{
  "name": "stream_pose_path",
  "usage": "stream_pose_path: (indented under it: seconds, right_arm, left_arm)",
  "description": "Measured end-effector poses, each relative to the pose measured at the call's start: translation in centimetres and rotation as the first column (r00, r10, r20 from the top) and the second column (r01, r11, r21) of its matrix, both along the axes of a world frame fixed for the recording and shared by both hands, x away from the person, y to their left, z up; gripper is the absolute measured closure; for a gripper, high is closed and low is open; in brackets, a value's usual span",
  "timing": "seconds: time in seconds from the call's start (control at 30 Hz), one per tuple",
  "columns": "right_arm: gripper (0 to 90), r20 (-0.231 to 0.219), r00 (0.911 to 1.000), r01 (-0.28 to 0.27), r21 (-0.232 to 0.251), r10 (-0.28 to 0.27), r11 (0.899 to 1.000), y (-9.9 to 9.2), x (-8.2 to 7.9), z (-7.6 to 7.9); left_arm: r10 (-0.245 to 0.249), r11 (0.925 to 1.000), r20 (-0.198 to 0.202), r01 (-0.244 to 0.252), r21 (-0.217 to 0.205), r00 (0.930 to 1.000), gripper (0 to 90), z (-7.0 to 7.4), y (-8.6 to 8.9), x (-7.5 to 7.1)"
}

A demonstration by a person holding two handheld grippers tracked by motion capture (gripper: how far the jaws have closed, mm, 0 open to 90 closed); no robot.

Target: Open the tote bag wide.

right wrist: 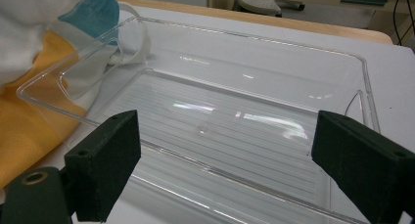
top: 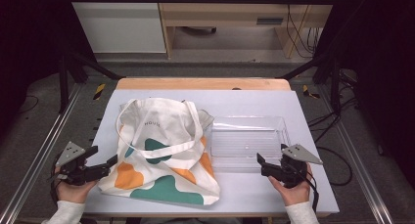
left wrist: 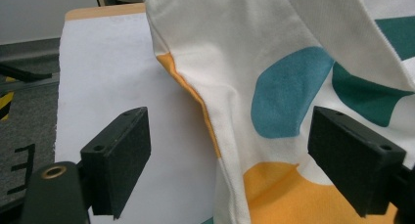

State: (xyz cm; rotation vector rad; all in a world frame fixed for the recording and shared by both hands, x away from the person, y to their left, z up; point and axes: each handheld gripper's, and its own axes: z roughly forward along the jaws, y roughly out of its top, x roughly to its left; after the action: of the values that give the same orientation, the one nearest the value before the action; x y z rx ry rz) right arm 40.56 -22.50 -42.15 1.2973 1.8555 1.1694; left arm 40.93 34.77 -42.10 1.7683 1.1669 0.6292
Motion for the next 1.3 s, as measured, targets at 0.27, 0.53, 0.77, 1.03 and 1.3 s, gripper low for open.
stream_pose_path:
  seconds: [0.27,0.53,0.77,1.03,1.3]
  right_arm:
    - [12.2,-0.005,0.9999,-0.01,0.001,0.01,1.0,0.3,-0.1,0.2]
    - [14.6,0.008,0.9997,-0.024,0.009,0.024,1.0,1.0,0.0,0.8]
    - [16.8,0.015,0.9994,-0.032,-0.003,0.032,0.999,1.8,0.1,1.5]
    - [17.7,0.03,0.9981,-0.055,0.002,0.055,0.999,3.3,0.3,2.6]
    - [18.6,0.056,0.9954,-0.08,0.026,0.078,0.996,4.7,0.7,4.2]
  left_arm:
    - [-0.012,0.9999,0.012,0.012,-0.002,0.9999,15.8,0.5,-0.3,0.0]
    - [-0.02,0.9997,0.026,0.021,-0.011,0.9994,16.1,1.2,-0.7,0.0]
    - [-0.032,0.9994,0.039,0.032,-0.015,0.9987,16.2,1.9,-0.9,0.1]
    - [-0.031,0.9994,0.049,0.032,-0.014,0.9983,16.3,2.9,-1.1,0.7]
    - [-0.043,0.9984,0.081,0.046,-0.031,0.9958,16.7,4.6,-1.9,1.3]
